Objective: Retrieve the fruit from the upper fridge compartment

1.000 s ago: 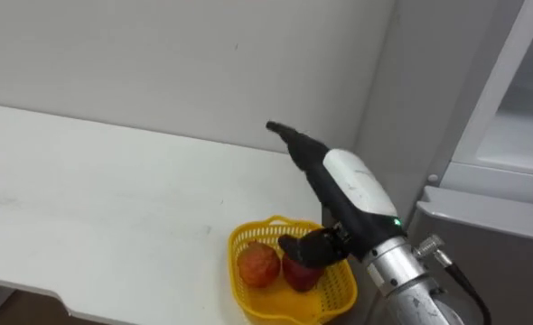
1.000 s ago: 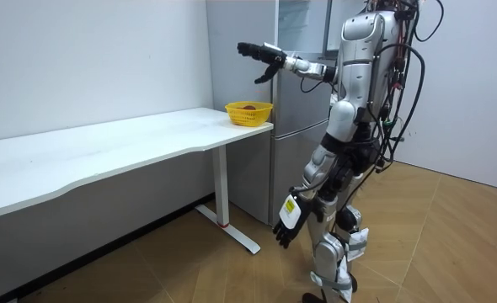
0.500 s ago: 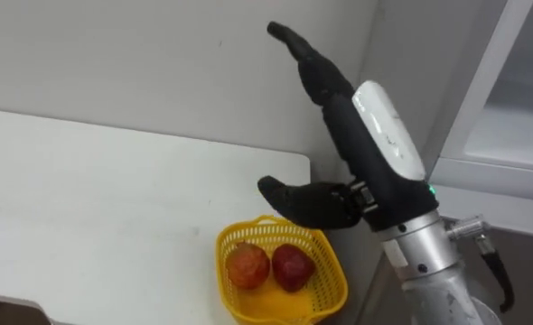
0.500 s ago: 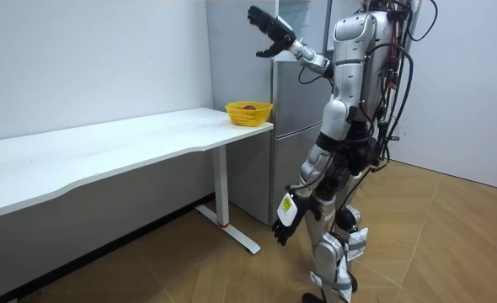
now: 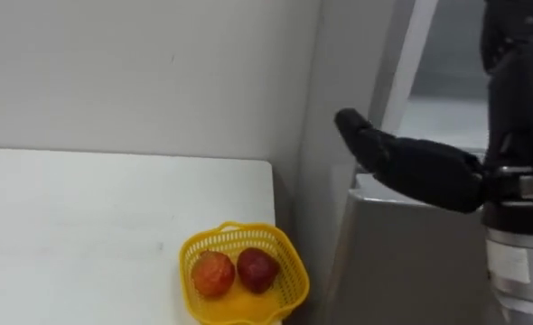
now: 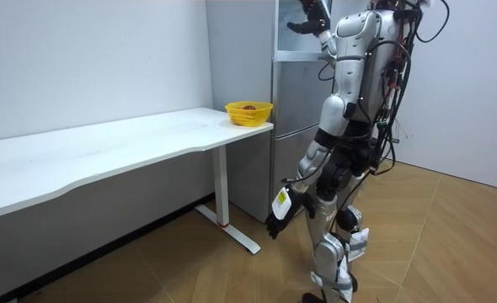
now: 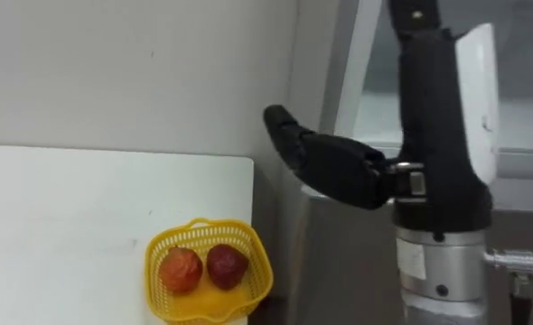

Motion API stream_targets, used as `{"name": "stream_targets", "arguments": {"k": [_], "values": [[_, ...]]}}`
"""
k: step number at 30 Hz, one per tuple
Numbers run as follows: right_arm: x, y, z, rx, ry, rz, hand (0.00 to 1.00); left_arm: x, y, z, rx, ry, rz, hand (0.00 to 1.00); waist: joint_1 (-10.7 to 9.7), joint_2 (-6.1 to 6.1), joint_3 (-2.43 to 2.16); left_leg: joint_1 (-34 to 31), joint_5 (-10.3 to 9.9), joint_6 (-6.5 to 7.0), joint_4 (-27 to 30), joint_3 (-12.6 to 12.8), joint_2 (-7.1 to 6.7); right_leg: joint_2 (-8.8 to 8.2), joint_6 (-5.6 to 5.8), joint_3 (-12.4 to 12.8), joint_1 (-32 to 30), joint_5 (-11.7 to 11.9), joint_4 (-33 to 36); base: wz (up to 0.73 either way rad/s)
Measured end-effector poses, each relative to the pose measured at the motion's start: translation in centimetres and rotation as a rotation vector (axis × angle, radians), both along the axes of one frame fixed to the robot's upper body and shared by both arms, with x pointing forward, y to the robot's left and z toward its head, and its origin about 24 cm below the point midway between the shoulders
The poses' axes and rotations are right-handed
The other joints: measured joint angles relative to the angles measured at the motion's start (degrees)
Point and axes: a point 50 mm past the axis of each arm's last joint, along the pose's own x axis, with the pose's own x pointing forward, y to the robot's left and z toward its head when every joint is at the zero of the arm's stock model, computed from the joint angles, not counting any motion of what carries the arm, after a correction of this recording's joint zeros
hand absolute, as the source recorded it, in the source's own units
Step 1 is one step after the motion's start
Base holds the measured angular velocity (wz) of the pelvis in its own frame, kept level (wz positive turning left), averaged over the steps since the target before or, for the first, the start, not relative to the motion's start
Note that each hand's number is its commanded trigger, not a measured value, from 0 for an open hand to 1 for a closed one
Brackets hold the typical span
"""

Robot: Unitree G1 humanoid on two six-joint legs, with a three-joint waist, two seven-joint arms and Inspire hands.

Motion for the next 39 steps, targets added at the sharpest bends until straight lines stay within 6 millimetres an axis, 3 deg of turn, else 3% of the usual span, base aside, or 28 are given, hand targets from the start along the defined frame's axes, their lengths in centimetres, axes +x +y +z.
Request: {"name": "stream_targets", "arguments": {"k": [7,10,13,18,21,24,29,33,39], "values": [[-1.0,-3.4,-0.3,0.158,-0.066,-0.157,0.00,-0.4,0.0,0.0,0.005,0.004,0.009,0.00,-2.2,-0.66,0.15,0.2,0.0,0.01,-0.1,1.7,-0.02,0.12,0.01,1.8,-0.9,0.0,0.7,-0.14],[-1.8,-5.2,-1.4,0.207,-0.063,-0.259,0.00,-0.6,0.0,0.0,0.008,0.006,0.005,0.00,-3.3,-0.96,0.11,0.1,0.0,0.02,-0.3,2.1,-0.01,0.19,0.04,1.9,-1.3,0.0,0.6,-0.07],[-1.8,-6.5,-3.1,0.237,0.006,-0.332,0.00,-0.6,0.0,0.0,0.011,0.006,0.007,0.00,-4.0,-1.03,0.05,0.4,0.0,0.03,-0.6,2.7,-0.01,0.16,0.04,2.0,-1.4,0.0,0.7,-0.10],[-1.9,-7.9,-6.5,0.268,0.191,-0.391,0.00,-0.6,-0.2,-0.1,0.011,0.003,0.015,0.00,-4.8,-0.07,0.22,0.4,0.0,0.03,-0.6,2.9,-0.03,0.09,0.11,2.0,-1.4,-0.1,0.6,0.00],[-1.9,-8.8,-8.3,0.278,0.296,-0.433,0.00,-1.0,-0.3,-0.2,0.011,0.023,0.022,0.00,-5.2,0.52,0.03,0.3,0.0,0.03,-0.6,2.9,-0.02,0.12,0.13,2.0,-1.4,-0.1,0.6,0.00],[-1.7,-9.5,-10.0,0.299,0.405,-0.463,0.00,-1.9,-0.3,-0.2,0.011,0.040,0.029,0.00,-5.9,0.73,-0.09,0.3,0.0,0.03,-0.6,3.1,-0.03,0.08,0.14,2.1,-1.5,-0.2,0.6,0.00],[-1.7,-9.8,-10.8,0.306,0.465,-0.480,0.00,-2.6,-0.3,-0.2,0.008,0.068,0.036,0.00,-6.5,0.15,-0.07,0.3,0.0,0.03,-0.6,3.3,-0.02,0.05,0.20,2.2,-1.7,-0.4,0.7,0.00],[-2.2,-10.0,-11.8,0.295,0.518,-0.486,0.00,-2.2,-0.5,0.0,0.001,0.045,0.033,0.00,-6.3,-0.61,-0.01,0.3,0.0,0.03,-0.6,3.3,-0.03,0.05,0.20,2.1,-1.7,-0.4,0.5,0.00],[-2.7,-10.2,-14.6,0.351,0.652,-0.483,0.00,-1.7,-0.4,0.2,0.002,0.017,0.036,0.00,-5.8,-0.59,0.11,0.2,0.0,0.03,-0.6,4.4,0.00,0.14,0.20,2.8,-2.1,-0.4,0.4,-0.05]]}}
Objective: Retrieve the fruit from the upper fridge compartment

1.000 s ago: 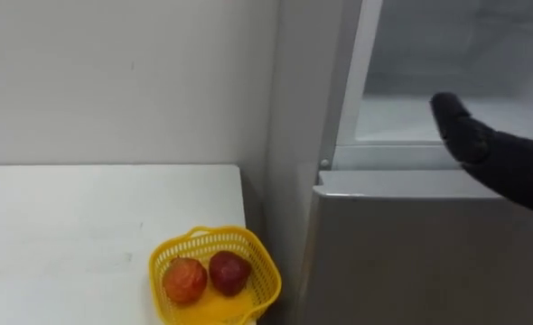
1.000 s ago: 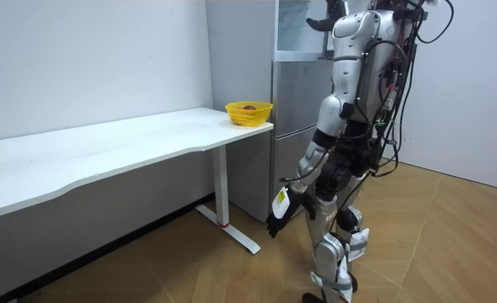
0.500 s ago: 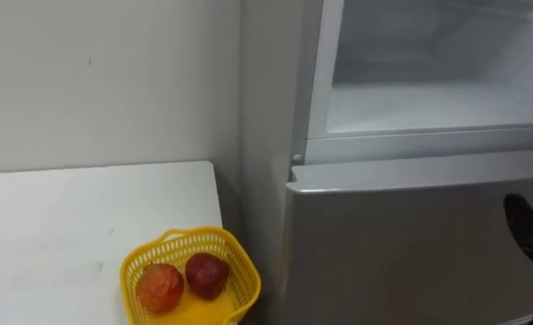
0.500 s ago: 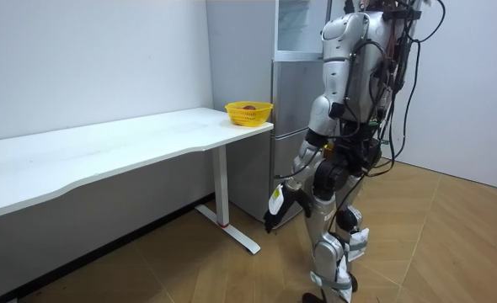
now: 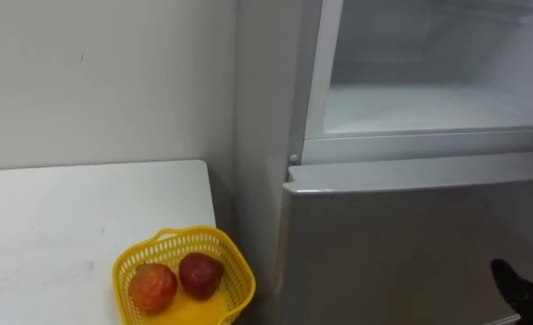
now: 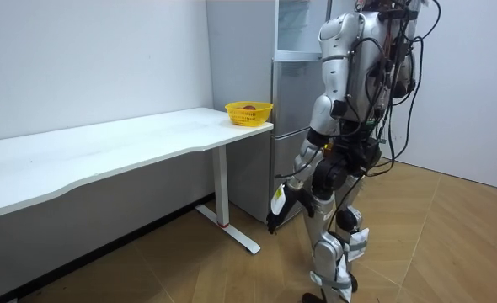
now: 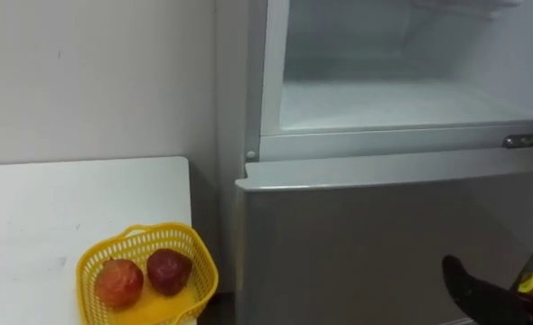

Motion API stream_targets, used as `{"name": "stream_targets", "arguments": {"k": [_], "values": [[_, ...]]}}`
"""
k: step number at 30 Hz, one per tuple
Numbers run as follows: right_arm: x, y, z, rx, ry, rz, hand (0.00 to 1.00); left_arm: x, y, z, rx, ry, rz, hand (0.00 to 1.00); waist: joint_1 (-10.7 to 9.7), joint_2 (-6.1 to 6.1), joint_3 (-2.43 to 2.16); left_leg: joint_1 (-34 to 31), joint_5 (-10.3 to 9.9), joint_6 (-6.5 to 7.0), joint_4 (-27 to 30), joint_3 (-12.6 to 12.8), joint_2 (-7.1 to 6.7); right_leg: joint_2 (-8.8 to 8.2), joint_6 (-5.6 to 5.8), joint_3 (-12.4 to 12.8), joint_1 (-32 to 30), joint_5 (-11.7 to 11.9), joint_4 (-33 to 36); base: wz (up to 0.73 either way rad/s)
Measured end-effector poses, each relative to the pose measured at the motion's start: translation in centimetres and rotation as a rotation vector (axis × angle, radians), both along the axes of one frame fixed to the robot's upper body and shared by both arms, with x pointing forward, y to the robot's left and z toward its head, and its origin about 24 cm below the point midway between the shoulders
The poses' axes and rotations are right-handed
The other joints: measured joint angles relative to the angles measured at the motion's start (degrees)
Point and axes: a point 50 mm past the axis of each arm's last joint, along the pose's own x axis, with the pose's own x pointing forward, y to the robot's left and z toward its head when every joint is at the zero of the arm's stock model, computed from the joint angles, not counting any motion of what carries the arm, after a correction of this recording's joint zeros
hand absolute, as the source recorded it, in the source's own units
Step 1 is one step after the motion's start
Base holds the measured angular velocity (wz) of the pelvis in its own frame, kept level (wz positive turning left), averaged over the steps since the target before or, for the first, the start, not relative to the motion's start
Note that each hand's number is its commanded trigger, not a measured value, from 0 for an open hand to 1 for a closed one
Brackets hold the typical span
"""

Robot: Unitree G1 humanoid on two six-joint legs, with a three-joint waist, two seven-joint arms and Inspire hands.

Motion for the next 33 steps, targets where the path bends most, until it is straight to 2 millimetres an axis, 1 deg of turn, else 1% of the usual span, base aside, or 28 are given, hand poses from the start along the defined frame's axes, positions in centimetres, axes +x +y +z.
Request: {"name": "stream_targets", "arguments": {"k": [2,6,10,14,15,16,18,19,21,22,23,24,25,27,28,30,31,33], "values": [[-0.1,-0.3,-0.9,0.034,0.030,-0.013,0.00,0.2,0.1,0.1,0.002,-0.010,0.009,0.00,0.0,0.18,0.07,-0.1,0.0,0.00,0.0,0.0,-0.01,0.00,0.01,0.0,-0.2,0.0,0.0,0.00],[-0.7,-0.7,-2.9,0.082,0.113,-0.045,0.00,0.6,0.2,0.2,0.006,-0.026,0.013,0.00,0.0,0.74,-0.27,0.1,0.0,0.00,0.0,0.0,-0.01,0.08,0.00,0.4,-0.1,0.0,0.2,-0.03],[-0.9,-0.4,-4.7,0.126,0.197,-0.029,0.00,0.9,0.1,0.3,0.007,-0.033,0.014,0.00,0.0,0.93,-0.37,0.2,0.0,0.00,0.0,0.1,0.01,0.14,0.00,0.8,-0.1,0.0,0.2,-0.04],[-1.7,-0.2,-7.8,0.230,0.315,-0.034,0.00,1.2,0.0,0.3,0.005,-0.050,0.010,0.00,-0.2,0.97,-0.32,0.8,0.0,0.00,0.0,0.1,-0.02,0.04,0.00,0.9,0.6,0.0,-0.2,0.01],[-2.2,-0.3,-9.3,0.264,0.374,-0.057,0.00,1.3,0.0,0.4,0.005,-0.052,0.012,0.00,-0.3,0.94,-0.26,1.0,0.0,0.00,0.0,0.1,-0.01,-0.08,0.07,1.0,1.1,0.1,-0.6,0.07],[-2.6,-0.3,-10.1,0.284,0.406,-0.071,0.00,1.3,0.0,0.4,0.006,-0.054,0.011,0.00,-0.3,0.85,-0.29,1.1,0.0,0.00,0.0,0.1,-0.01,-0.12,0.10,1.1,1.2,0.1,-0.6,0.09],[-4.2,-0.4,-13.1,0.339,0.540,-0.106,0.00,1.3,0.0,0.4,0.005,-0.055,0.007,0.00,-0.2,0.99,-0.16,1.0,0.0,0.00,-0.1,0.0,-0.01,-0.15,0.13,1.1,1.3,0.0,-0.6,0.05],[-4.5,-0.4,-13.7,0.349,0.572,-0.108,0.00,1.2,0.0,0.3,0.004,-0.054,0.006,0.00,-0.2,1.09,-0.08,1.0,0.0,0.00,-0.2,0.0,-0.01,-0.14,0.13,1.1,1.3,0.0,-0.6,0.00],[-6.1,-0.2,-15.8,0.418,0.665,-0.131,0.00,1.0,-0.1,0.3,0.003,-0.048,0.009,0.00,-0.1,1.51,0.01,0.9,0.0,0.00,-0.2,0.0,0.00,-0.11,0.13,1.1,1.2,0.0,-0.6,0.00],[-6.5,-0.1,-16.2,0.434,0.684,-0.135,0.00,0.9,-0.1,0.3,0.001,-0.048,0.010,0.00,-0.2,1.61,0.05,0.9,0.0,0.00,-0.2,0.0,0.00,-0.11,0.13,1.1,1.2,0.0,-0.6,0.00],[-7.3,0.1,-17.1,0.459,0.733,-0.136,0.00,0.9,-0.2,0.2,-0.002,-0.046,0.011,0.00,-0.2,1.84,0.12,0.9,0.0,0.00,-0.2,-0.1,0.00,-0.13,0.13,1.0,1.2,0.0,-0.6,0.00],[-8.5,0.1,-18.4,0.472,0.812,-0.144,0.00,0.7,-0.3,0.2,-0.002,-0.039,0.017,0.00,-0.2,1.91,0.08,0.9,0.0,0.00,-0.2,-0.1,0.00,-0.13,0.13,0.9,1.3,0.0,-0.7,0.04],[-9.1,0.2,-19.0,0.481,0.851,-0.150,0.00,0.6,-0.3,0.2,0.000,-0.040,0.019,0.00,-0.1,1.92,0.07,1.0,0.0,0.00,-0.2,-0.1,0.00,-0.13,0.13,0.8,1.5,0.0,-0.8,0.05],[-11.9,0.4,-20.9,0.570,0.971,-0.197,0.00,0.3,-0.3,0.1,0.007,-0.040,0.023,0.00,0.2,2.20,0.10,1.2,0.0,0.00,-0.2,-0.2,0.00,-0.15,0.12,0.7,2.0,0.0,-1.1,0.04],[-12.6,0.4,-21.3,0.596,0.994,-0.215,0.00,0.2,-0.3,0.1,0.008,-0.035,0.025,0.00,0.2,2.27,0.08,1.2,0.0,0.00,-0.2,-0.3,-0.01,-0.14,0.13,0.7,2.1,0.0,-1.3,0.05],[-15.2,0.5,-22.5,0.679,1.076,-0.288,0.00,-0.5,-0.2,0.0,0.020,-0.030,0.044,0.00,-0.4,2.34,0.14,1.1,0.0,0.00,-0.2,-0.6,-0.05,-0.13,0.15,0.7,2.2,0.0,-1.5,0.02],[-15.9,0.5,-22.6,0.701,1.088,-0.311,0.00,-0.7,-0.2,0.0,0.022,-0.028,0.051,0.00,-0.4,2.35,0.14,1.1,0.0,0.00,-0.2,-0.6,-0.05,-0.12,0.15,0.7,2.2,0.0,-1.5,0.00],[-18.2,0.4,-23.1,0.763,1.134,-0.377,0.00,-1.4,-0.1,0.0,0.028,-0.019,0.097,0.00,-0.4,2.36,0.09,1.1,0.0,0.00,-0.2,-0.6,-0.04,-0.11,0.14,0.7,2.2,0.0,-1.6,-0.02]]}}
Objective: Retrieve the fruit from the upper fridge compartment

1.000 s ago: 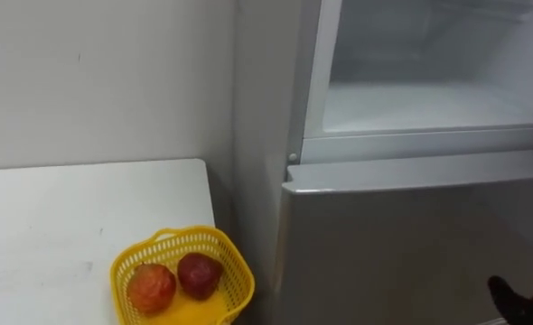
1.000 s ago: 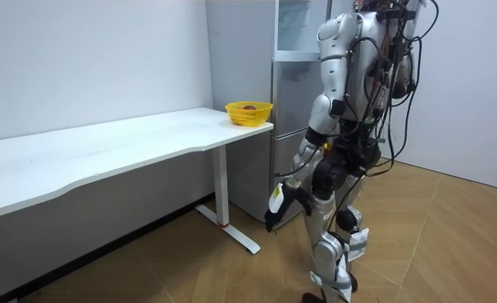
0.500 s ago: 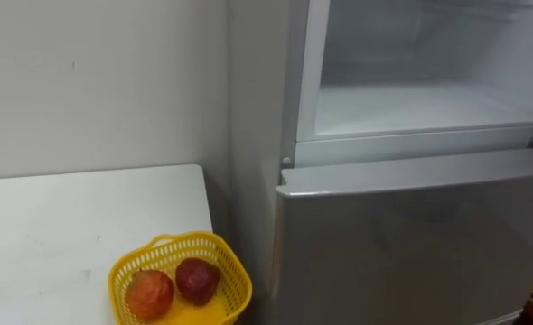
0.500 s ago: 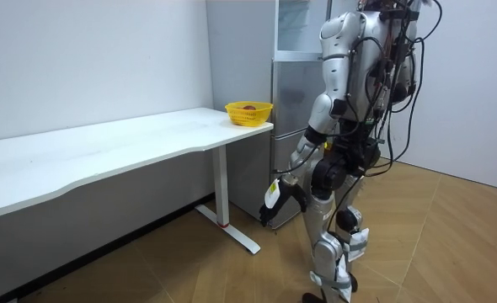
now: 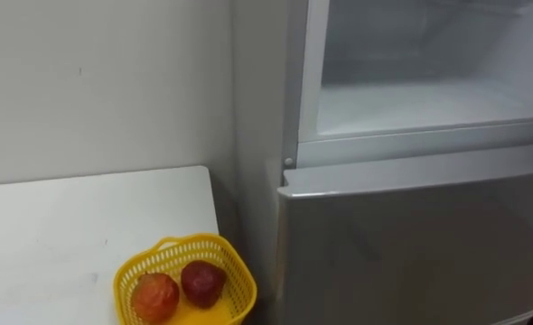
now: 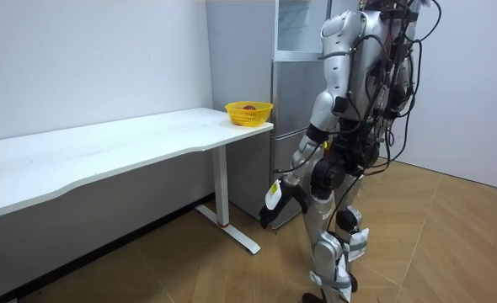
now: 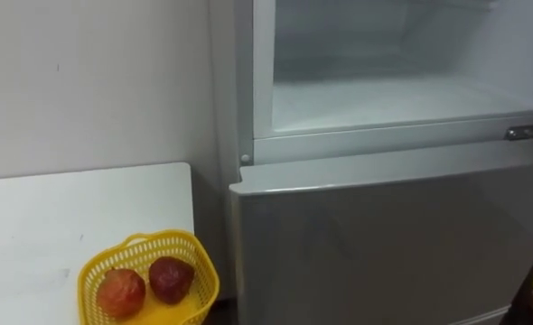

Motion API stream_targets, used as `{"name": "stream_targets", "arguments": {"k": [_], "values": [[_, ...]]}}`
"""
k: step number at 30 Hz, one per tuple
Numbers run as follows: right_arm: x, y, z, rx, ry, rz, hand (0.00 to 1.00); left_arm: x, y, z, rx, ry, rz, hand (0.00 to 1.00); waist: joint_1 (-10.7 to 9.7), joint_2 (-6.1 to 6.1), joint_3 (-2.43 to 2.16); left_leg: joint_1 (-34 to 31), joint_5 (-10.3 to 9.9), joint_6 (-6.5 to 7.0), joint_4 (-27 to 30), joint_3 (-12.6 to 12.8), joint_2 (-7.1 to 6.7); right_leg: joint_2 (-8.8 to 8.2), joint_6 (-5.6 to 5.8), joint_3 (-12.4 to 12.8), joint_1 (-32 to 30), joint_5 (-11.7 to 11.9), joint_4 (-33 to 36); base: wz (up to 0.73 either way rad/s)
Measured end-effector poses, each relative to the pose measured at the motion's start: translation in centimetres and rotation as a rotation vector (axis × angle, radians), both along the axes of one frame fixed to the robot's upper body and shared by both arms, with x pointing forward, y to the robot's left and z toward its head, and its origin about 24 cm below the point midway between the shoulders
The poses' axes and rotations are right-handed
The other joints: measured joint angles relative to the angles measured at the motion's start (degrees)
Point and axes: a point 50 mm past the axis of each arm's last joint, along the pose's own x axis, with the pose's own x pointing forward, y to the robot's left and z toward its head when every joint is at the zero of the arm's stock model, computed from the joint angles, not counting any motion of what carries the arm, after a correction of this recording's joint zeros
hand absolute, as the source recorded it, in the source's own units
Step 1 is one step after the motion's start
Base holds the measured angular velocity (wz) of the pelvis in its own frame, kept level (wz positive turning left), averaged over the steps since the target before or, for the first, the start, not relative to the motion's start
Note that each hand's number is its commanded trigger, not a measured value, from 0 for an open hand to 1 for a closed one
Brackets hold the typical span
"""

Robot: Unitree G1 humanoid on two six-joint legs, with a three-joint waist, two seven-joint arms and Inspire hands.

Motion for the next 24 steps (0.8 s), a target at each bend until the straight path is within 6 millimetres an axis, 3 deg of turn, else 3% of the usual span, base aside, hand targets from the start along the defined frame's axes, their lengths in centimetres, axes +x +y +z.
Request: {"name": "stream_targets", "arguments": {"k": [6,10,19,24], "values": [[-3.9,0.4,-0.9,0.132,0.158,-0.140,0.00,-0.3,0.3,0.0,0.003,0.032,0.064,0.00,-0.1,-0.35,0.07,0.1,0.0,0.00,0.0,0.2,0.00,-0.01,-0.01,0.2,0.0,0.0,0.2,0.00],[-4.9,0.7,-1.1,0.203,0.191,-0.195,0.00,-0.2,0.6,0.0,0.001,0.043,0.091,0.00,-0.2,-0.54,0.22,0.2,0.0,0.00,0.0,0.3,0.00,-0.03,0.07,0.3,-0.1,-0.2,0.2,0.01],[-3.2,0.6,-1.3,0.286,0.067,-0.436,0.00,0.5,0.7,0.0,-0.009,0.023,0.119,0.00,-0.8,-0.85,0.24,1.1,-0.1,0.03,-0.7,0.5,0.01,0.04,0.15,0.3,0.0,-0.2,0.5,0.00],[-1.1,-1.1,-0.9,0.297,-0.147,-0.799,0.00,0.2,1.5,0.3,0.008,0.002,0.192,0.00,-2.8,-1.17,0.17,1.5,-0.1,0.05,-0.8,0.4,-0.06,0.00,0.15,0.4,0.0,-0.3,1.0,0.00]]}}
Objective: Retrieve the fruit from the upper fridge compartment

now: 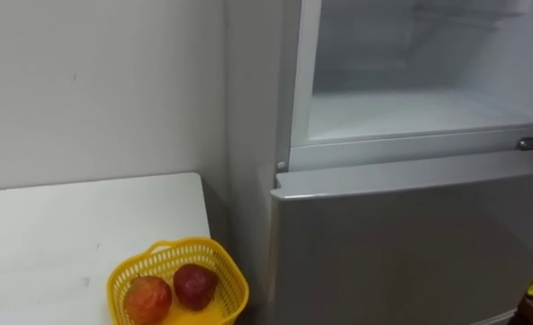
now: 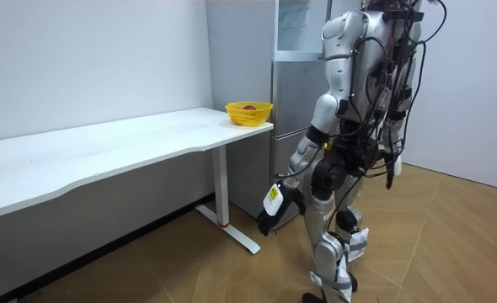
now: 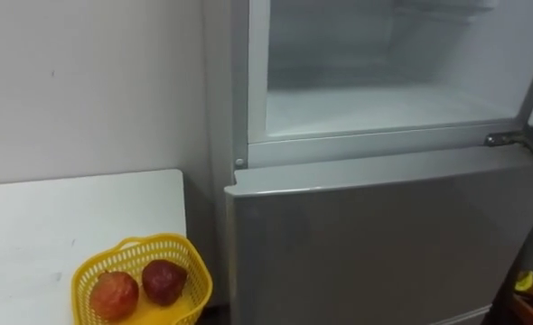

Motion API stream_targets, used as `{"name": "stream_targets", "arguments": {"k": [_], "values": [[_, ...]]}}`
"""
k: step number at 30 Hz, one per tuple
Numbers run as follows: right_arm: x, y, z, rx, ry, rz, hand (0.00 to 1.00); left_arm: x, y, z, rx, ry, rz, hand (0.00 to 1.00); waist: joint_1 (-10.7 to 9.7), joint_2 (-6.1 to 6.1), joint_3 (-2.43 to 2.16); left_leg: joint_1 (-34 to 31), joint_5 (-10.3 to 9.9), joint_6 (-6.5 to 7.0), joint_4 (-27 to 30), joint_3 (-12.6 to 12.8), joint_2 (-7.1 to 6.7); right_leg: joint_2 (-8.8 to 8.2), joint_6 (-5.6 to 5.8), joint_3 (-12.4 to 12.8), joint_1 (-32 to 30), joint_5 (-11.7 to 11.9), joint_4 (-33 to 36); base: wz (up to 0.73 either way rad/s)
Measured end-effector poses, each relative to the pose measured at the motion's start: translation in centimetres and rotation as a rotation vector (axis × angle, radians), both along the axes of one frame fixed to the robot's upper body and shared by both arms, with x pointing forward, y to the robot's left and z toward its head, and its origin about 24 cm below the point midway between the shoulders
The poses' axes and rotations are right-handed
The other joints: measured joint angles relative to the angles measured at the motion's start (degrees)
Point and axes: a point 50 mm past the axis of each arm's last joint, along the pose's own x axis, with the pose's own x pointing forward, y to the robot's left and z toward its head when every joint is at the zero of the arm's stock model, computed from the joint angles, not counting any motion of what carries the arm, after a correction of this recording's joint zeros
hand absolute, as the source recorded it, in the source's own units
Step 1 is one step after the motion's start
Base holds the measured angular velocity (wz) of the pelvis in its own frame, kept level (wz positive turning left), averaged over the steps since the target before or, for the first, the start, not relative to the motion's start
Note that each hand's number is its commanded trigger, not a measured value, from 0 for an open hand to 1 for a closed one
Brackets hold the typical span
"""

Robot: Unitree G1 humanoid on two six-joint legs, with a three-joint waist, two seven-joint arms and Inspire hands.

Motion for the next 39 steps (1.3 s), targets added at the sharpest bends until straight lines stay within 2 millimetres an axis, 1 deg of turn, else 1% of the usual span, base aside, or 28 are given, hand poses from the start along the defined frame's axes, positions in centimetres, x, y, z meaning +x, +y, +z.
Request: {"name": "stream_targets", "arguments": {"k": [1,4,6,7,9,10,12,14,15,16,17,18,20,21,22,24,25,26,27,28,30,31,33,34,36,37,39], "values": [[0.4,-0.3,0.1,-0.007,-0.019,-0.046,0.00,-0.1,0.1,0.0,0.003,-0.003,0.010,0.00,-0.4,-0.04,-0.01,0.0,0.0,0.00,0.0,0.0,-0.02,-0.03,0.03,0.0,0.0,-0.1,0.1,0.00],[1.6,-2.3,1.0,-0.044,-0.135,-0.349,0.00,0.1,0.9,0.3,0.022,-0.023,0.053,0.00,-2.1,-0.39,-0.18,-0.1,0.0,0.00,0.0,0.1,-0.07,-0.12,0.03,-0.2,-0.1,-0.3,0.2,0.01],[1.9,-3.2,1.4,-0.066,-0.171,-0.483,0.00,0.2,1.0,0.4,0.025,-0.030,0.066,0.00,-2.6,-0.52,-0.23,-0.2,0.0,0.00,0.0,0.1,-0.08,-0.11,0.00,-0.1,-0.1,-0.4,0.4,0.00],[1.9,-3.5,1.6,-0.073,-0.177,-0.516,0.00,0.2,1.1,0.4,0.026,-0.032,0.071,0.00,-2.8,-0.65,-0.27,-0.3,0.0,-0.01,0.0,0.1,-0.08,-0.12,0.01,-0.1,-0.2,-0.5,0.5,0.00],[2.7,-4.8,2.4,-0.108,-0.212,-0.610,0.00,0.5,1.3,0.6,0.033,-0.049,0.073,0.00,-3.4,-0.84,-0.26,-0.4,0.0,-0.01,0.0,0.1,-0.16,0.00,-0.08,0.1,-1.2,-0.9,1.3,-0.05],[3.0,-5.2,2.7,-0.120,-0.225,-0.622,0.00,0.5,1.3,0.6,0.036,-0.054,0.072,0.00,-3.5,-0.83,-0.25,-0.4,0.0,-0.01,0.0,0.2,-0.16,0.02,-0.13,0.2,-1.3,-1.0,1.5,-0.15],[4.0,-6.6,3.8,-0.163,-0.269,-0.678,0.00,0.5,1.4,0.8,0.039,-0.064,0.069,0.00,-3.5,-0.85,-0.18,-0.6,0.0,-0.01,0.0,0.3,-0.17,0.05,-0.15,0.9,-1.5,-1.0,2.0,-0.15],[4.7,-7.7,4.7,-0.186,-0.317,-0.729,0.00,0.9,1.5,0.9,0.036,-0.076,0.065,0.00,-3.7,-0.99,-0.11,-0.6,0.0,-0.01,0.0,0.4,-0.16,0.05,-0.14,0.9,-1.5,-1.0,2.1,-0.02],[5.4,-8.2,5.4,-0.197,-0.351,-0.750,0.00,1.3,1.5,1.0,0.033,-0.089,0.060,0.00,-3.6,-1.18,-0.12,-0.8,0.0,-0.01,0.0,0.7,-0.15,0.05,-0.15,1.0,-1.8,-1.1,2.3,-0.05],[5.9,-8.5,5.7,-0.203,-0.367,-0.754,0.00,1.4,1.5,1.0,0.029,-0.092,0.058,0.00,-3.6,-1.24,-0.10,-1.0,0.0,-0.02,0.0,1.1,-0.14,0.07,-0.15,1.1,-2.1,-1.1,2.3,-0.09],[6.8,-8.9,6.4,-0.216,-0.401,-0.756,0.00,1.5,1.4,1.0,0.020,-0.093,0.054,0.00,-3.5,-1.33,-0.11,-1.5,0.0,-0.02,0.0,1.4,-0.13,0.09,-0.15,1.3,-2.7,-1.1,2.5,-0.09],[7.6,-9.3,7.1,-0.226,-0.434,-0.764,0.00,1.8,1.4,1.1,0.011,-0.103,0.046,0.00,-3.5,-1.51,-0.01,-1.6,0.0,-0.02,0.0,1.6,-0.15,0.10,-0.15,1.4,-3.2,-1.1,3.0,-0.07],[8.3,-9.9,8.1,-0.244,-0.477,-0.772,0.00,2.1,1.4,1.3,0.009,-0.116,0.033,0.00,-3.6,-1.56,0.01,-1.7,0.0,-0.02,0.0,1.6,-0.16,0.12,-0.14,1.2,-3.3,-1.1,2.8,0.00],[8.9,-10.3,9.0,-0.264,-0.508,-0.776,0.00,2.3,1.4,1.3,0.008,-0.120,0.031,0.00,-3.5,-1.73,0.11,-1.9,0.0,-0.02,0.0,1.6,-0.21,0.07,-0.10,1.1,-3.3,-1.1,2.8,0.00],[9.3,-10.5,9.5,-0.280,-0.525,-0.768,0.00,2.4,1.3,1.3,0.007,-0.122,0.029,0.00,-3.3,-1.71,0.07,-2.0,0.0,-0.01,0.0,1.6,-0.24,0.05,-0.08,1.1,-3.4,-1.1,2.9,0.00],[10.6,-10.9,11.3,-0.338,-0.594,-0.718,0.00,2.8,1.1,1.2,0.001,-0.126,0.002,0.00,-3.5,-1.58,-0.01,-2.7,0.0,-0.01,0.1,1.6,-0.32,0.03,-0.03,1.0,-4.3,-1.1,3.0,0.00],[10.8,-10.9,11.7,-0.351,-0.609,-0.705,0.00,2.8,1.0,1.2,0.000,-0.125,-0.001,0.00,-3.5,-1.47,-0.03,-2.8,0.0,0.00,0.1,1.6,-0.33,0.04,-0.03,0.9,-4.4,-1.1,3.0,0.00],[11.3,-11.1,12.6,-0.371,-0.652,-0.691,0.00,3.0,0.9,1.2,-0.003,-0.132,-0.009,0.00,-3.3,-1.38,-0.10,-2.8,0.0,0.00,0.1,1.6,-0.32,0.07,-0.03,0.9,-4.4,-1.1,2.9,0.00],[11.8,-11.1,13.6,-0.400,-0.691,-0.665,0.00,3.1,0.9,1.2,-0.005,-0.139,-0.016,0.00,-3.4,-1.46,-0.08,-2.7,0.0,0.00,0.0,1.6,-0.31,0.10,-0.04,1.0,-4.3,-1.1,2.9,0.00],[12.2,-11.0,14.2,-0.421,-0.708,-0.645,0.00,3.0,0.8,1.2,-0.007,-0.139,-0.021,0.00,-3.3,-1.46,-0.07,-2.7,0.0,-0.01,0.0,1.6,-0.29,0.12,-0.04,1.0,-4.2,-1.1,2.9,-0.04],[13.3,-11.0,16.5,-0.505,-0.777,-0.588,0.00,2.9,0.4,1.1,-0.017,-0.136,-0.042,0.00,-3.3,-1.39,-0.04,-2.6,0.0,-0.01,0.0,1.6,-0.29,0.16,-0.04,1.3,-3.9,-1.1,2.7,0.00],[13.5,-11.0,17.0,-0.523,-0.789,-0.578,0.00,2.9,0.3,1.1,-0.019,-0.141,-0.046,0.00,-3.3,-1.38,-0.04,-2.6,0.0,-0.01,0.0,1.6,-0.29,0.16,-0.04,1.3,-3.8,-1.1,2.7,0.00],[13.9,-10.9,18.9,-0.563,-0.844,-0.568,0.00,3.1,0.1,1.1,-0.022,-0.151,-0.063,0.00,-3.3,-1.29,0.00,-2.5,0.0,-0.01,0.0,1.6,-0.32,0.15,-0.03,1.2,-3.5,-1.1,2.3,0.02],[14.1,-10.8,19.4,-0.570,-0.861,-0.567,0.00,3.1,0.1,1.1,-0.022,-0.152,-0.068,0.00,-3.2,-1.21,0.01,-2.5,0.0,-0.01,0.0,1.6,-0.34,0.15,-0.03,1.3,-3.6,-1.1,2.3,-0.03],[14.7,-10.5,21.4,-0.603,-0.939,-0.555,0.00,3.0,0.0,1.1,-0.025,-0.153,-0.081,0.00,-3.3,-0.97,0.00,-2.5,0.0,0.00,0.0,1.6,-0.33,0.20,-0.02,1.4,-3.6,-1.1,2.3,-0.04],[14.8,-10.4,21.8,-0.617,-0.951,-0.547,0.00,3.0,-0.1,1.1,-0.026,-0.155,-0.084,0.00,-3.3,-0.96,-0.01,-2.5,0.0,0.00,0.0,1.6,-0.32,0.22,-0.02,1.3,-3.6,-1.1,2.3,0.00],[15.1,-10.1,23.0,-0.705,-0.958,-0.485,0.00,2.9,-0.3,1.0,-0.034,-0.159,-0.101,0.00,-3.1,-0.75,0.03,-2.5,0.0,0.00,0.0,1.6,-0.30,0.23,-0.03,1.1,-3.6,-1.1,2.5,0.00]]}}
